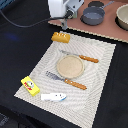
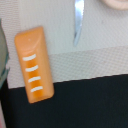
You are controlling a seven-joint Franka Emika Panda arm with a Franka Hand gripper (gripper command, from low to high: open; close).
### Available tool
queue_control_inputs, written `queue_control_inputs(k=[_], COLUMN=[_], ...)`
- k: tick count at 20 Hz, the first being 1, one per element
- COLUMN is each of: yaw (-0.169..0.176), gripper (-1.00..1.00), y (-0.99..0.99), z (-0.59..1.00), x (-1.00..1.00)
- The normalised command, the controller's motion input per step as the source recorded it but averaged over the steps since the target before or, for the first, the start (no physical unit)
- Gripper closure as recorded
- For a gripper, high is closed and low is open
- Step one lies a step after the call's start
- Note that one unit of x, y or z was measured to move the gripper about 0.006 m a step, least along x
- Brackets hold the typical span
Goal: Interact with the objects in diverse but meaningful ways.
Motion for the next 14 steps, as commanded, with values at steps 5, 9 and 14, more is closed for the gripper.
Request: queue_control_inputs(k=[5,9,14], yaw=[0.017,0.044,0.035], gripper=[-1.0,-1.0,-1.0], y=[-0.95,-0.92,-0.94], z=[0.05,0.03,0.06], x=[0.22,0.27,0.35])
